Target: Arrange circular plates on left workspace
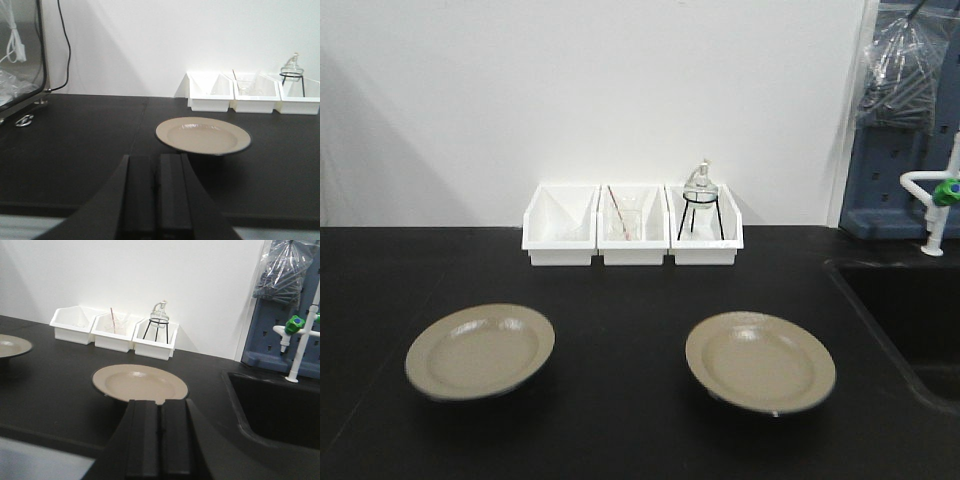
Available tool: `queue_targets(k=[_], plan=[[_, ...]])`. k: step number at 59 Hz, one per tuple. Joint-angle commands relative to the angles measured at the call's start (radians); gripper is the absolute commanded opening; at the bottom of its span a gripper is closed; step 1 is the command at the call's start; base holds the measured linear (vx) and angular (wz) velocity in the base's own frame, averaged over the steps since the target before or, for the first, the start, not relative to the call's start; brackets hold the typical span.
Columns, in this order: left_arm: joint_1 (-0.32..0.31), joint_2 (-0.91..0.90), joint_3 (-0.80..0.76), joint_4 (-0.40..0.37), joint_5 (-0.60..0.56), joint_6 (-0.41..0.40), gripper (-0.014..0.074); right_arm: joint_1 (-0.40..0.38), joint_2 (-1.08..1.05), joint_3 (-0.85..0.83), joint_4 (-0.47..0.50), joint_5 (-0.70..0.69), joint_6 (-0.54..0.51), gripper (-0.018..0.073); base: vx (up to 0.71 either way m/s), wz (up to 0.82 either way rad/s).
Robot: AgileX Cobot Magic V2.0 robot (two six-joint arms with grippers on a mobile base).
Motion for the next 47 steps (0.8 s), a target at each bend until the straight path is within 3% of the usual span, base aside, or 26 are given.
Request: queue_targets(k=[1,47], plan=[[-0.006,-0.015,0.012,-0.009,-0.082,-0.01,0.0003,-0.002,-0.016,0.006,-0.009,-0.077,-0.002,0.0,0.48,0.0],[-0.006,-0.015,0.012,-0.009,-0.082,-0.01,0.0003,-0.002,-0.016,0.006,-0.009,-0.077,-0.002,0.0,0.37,0.04]])
